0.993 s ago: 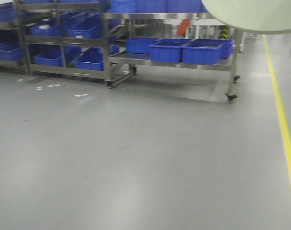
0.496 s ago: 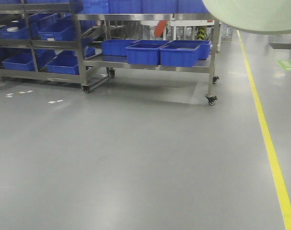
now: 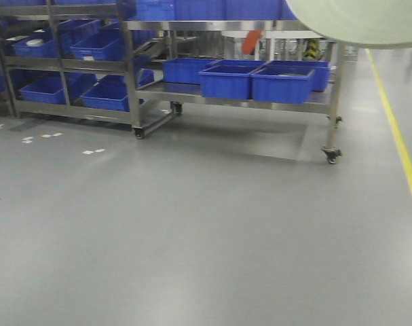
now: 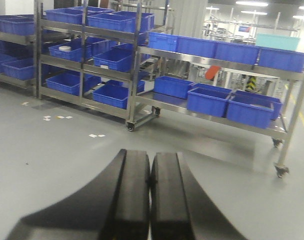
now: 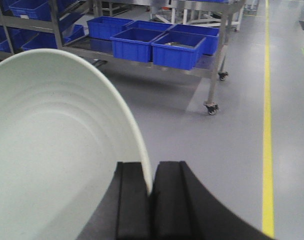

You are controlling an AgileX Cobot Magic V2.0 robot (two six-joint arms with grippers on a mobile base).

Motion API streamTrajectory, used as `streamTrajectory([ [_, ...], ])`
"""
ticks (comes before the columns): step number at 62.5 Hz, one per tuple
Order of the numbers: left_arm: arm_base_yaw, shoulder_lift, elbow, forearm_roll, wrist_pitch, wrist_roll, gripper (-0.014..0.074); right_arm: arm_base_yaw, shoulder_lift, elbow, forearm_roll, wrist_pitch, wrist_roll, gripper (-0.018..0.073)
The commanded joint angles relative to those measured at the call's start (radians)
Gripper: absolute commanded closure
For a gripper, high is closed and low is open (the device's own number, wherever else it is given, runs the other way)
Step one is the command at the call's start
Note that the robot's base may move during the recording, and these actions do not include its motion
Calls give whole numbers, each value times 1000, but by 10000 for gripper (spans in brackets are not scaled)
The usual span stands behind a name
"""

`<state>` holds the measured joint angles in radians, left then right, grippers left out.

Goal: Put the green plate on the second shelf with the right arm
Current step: 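Drive the base across the room holding the plate in the right gripper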

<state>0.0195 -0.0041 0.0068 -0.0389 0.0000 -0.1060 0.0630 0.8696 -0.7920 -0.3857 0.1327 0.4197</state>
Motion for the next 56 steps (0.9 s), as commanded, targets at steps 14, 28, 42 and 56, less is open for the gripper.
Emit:
streamTrajectory([
  [14,-4,-18,41,-6,-81,-3,466,-1,-14,-31,-1,-97,6,506],
  [28,-4,-18,41,-6,-81,-3,466,-1,-14,-31,-1,-96,6,506],
  [42,-4,-18,41,-6,-81,-3,466,-2,-14,-31,-1,-95,6,506],
  [56,-4,-18,41,-6,-81,-3,466,-2,-14,-31,-1,-96,6,506],
])
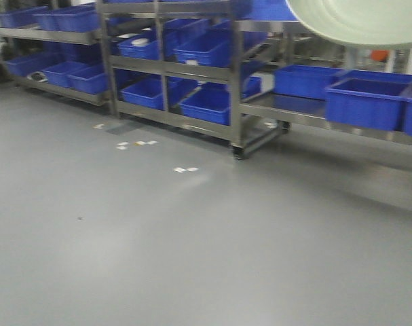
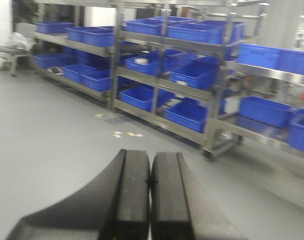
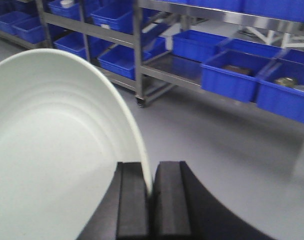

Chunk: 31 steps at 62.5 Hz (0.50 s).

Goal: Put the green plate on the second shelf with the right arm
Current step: 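Drive the base across the room holding the plate in the right gripper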

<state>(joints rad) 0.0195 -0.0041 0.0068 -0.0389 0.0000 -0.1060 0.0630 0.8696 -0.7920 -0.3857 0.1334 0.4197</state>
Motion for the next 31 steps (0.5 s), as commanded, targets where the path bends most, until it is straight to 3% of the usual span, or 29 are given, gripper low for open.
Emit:
streamTrajectory([
  [1,-4,-18,41,-6,-81,-3,466,-2,-14,-31,-1,-96,6,506],
  [31,-4,-18,41,-6,-81,-3,466,-2,-14,-31,-1,-96,6,506],
])
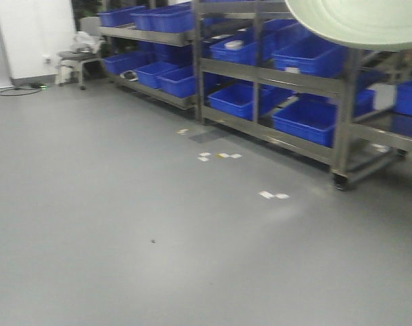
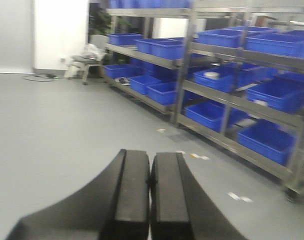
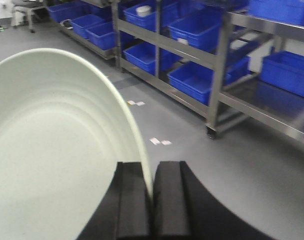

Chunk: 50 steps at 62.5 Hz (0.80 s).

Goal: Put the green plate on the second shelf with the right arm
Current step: 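Drive the base across the room holding the plate in the right gripper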

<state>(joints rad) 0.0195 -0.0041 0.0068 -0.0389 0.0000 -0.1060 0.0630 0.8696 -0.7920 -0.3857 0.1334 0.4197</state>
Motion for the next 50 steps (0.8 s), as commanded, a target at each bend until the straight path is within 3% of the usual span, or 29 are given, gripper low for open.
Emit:
streamTrajectory([
  [1,-4,-18,41,-6,-81,-3,466,-2,-14,-31,-1,-96,6,506],
  [50,-4,-18,41,-6,-81,-3,466,-2,-14,-31,-1,-97,6,506],
])
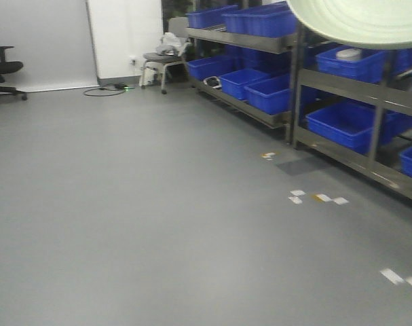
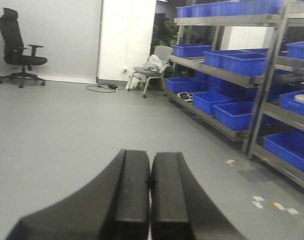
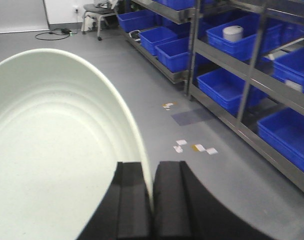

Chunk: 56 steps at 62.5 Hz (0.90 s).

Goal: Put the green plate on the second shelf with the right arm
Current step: 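Drive the base across the room holding the plate in the right gripper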

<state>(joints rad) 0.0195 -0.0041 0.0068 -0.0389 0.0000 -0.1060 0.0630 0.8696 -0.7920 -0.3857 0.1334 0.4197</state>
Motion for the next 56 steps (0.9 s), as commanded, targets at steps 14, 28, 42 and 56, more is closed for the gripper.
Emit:
streamTrajectory([
  [14,-4,-18,41,-6,-81,-3,466,-2,-14,-31,-1,-97,6,506],
  [28,-4,-18,41,-6,-81,-3,466,-2,-14,-31,-1,-94,6,506],
  [42,-4,-18,41,-6,-81,-3,466,-2,-13,-31,-1,-94,6,506],
  [56,-4,-18,41,-6,-81,-3,466,-2,-13,-31,-1,-94,6,506],
])
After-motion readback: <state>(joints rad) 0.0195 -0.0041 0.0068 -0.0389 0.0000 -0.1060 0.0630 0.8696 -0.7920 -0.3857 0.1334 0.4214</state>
